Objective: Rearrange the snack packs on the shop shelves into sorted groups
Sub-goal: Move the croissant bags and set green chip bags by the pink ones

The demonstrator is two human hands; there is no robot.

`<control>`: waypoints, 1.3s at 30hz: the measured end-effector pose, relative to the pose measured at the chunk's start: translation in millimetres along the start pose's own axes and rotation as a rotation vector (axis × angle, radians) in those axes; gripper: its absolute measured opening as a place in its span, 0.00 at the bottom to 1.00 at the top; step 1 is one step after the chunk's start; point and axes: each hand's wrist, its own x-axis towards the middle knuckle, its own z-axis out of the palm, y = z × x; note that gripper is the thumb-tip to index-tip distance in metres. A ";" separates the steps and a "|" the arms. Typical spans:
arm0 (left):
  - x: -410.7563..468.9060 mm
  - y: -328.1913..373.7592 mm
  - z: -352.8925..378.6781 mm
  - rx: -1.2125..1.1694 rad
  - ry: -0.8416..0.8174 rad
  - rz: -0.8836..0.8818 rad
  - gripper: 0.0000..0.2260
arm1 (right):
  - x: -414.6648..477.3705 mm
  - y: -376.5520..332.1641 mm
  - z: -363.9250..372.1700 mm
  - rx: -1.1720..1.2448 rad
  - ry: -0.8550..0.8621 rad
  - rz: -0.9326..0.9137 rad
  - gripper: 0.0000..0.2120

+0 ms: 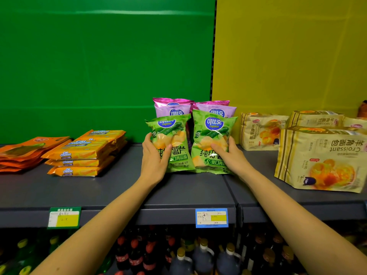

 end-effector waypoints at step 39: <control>3.7 0.2 9.8 -0.209 -0.109 -0.101 0.20 | -3.5 4.7 -11.9 0.204 -0.017 0.060 0.33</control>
